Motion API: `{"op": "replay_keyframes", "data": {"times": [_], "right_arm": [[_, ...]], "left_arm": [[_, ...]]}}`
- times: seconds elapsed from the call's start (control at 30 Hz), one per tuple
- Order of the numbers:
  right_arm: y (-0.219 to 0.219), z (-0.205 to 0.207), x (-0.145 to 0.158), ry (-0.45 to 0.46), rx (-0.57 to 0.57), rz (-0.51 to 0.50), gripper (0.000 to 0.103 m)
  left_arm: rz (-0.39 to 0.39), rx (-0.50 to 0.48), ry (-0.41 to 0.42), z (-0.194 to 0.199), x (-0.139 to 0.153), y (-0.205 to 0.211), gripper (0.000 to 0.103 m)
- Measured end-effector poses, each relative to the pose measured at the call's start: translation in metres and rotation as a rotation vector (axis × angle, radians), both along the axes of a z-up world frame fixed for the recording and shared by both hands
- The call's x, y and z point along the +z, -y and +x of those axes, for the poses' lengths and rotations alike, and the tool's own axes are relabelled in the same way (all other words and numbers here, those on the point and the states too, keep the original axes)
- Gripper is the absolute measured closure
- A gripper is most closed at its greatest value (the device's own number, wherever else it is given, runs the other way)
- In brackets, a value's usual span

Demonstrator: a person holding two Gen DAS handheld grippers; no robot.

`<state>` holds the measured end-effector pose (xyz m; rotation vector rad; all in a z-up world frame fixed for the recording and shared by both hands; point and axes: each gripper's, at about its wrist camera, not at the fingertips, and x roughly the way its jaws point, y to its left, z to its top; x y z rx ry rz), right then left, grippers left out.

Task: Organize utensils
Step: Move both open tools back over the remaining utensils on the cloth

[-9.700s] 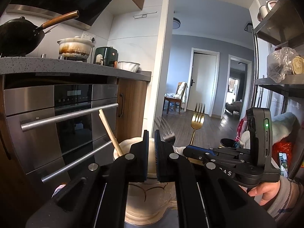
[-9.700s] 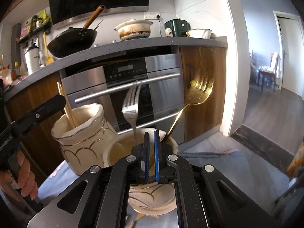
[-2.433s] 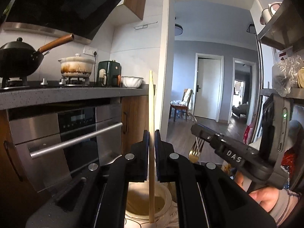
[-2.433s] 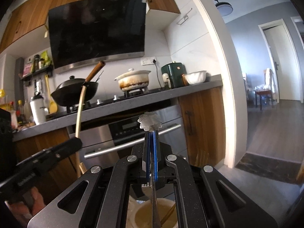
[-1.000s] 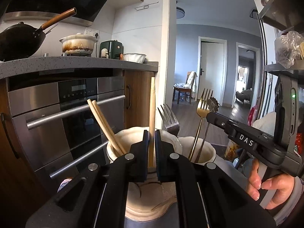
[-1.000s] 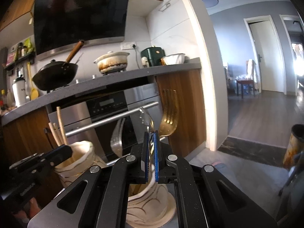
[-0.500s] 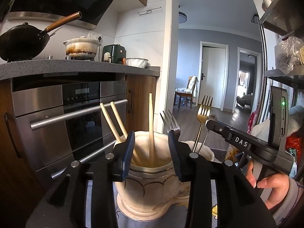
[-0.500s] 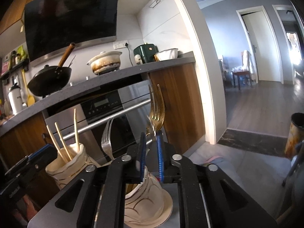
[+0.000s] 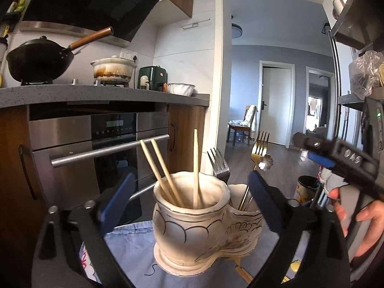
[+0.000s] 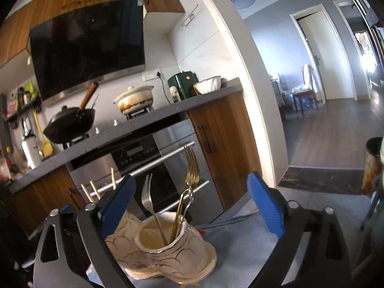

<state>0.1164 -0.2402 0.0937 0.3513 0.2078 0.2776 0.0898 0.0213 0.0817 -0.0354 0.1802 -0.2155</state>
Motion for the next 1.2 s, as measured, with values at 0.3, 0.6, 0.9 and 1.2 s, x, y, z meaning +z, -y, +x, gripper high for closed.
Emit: {"op": "replay_keyframes", "data": {"times": [0.3,0.6,0.9,1.2], "right_arm": [[0.006,-0.033,0.006,0.029,-0.024,-0.046,0.005],[0.028,-0.059,0.001,0.011,-0.052,-0.053,0.005],[0.049,-0.079,-0.017,-0.081,-0.071,-0.081,0.005],[0.063,-0.097,-0.046,-0.179,-0.095,-0.138,0.005]], "left_arm": [[-0.002,0.038,-0.005,-0.024,-0.001,-0.009,0.005],[0.022,0.046,-0.048,-0.058,-0.006,-0.007,0.005],[0.051,0.027,-0.109,-0.083,-0.014,0.003,0.005],[0.055,-0.022,-0.14,-0.098,-0.017,0.016,0.005]]}}
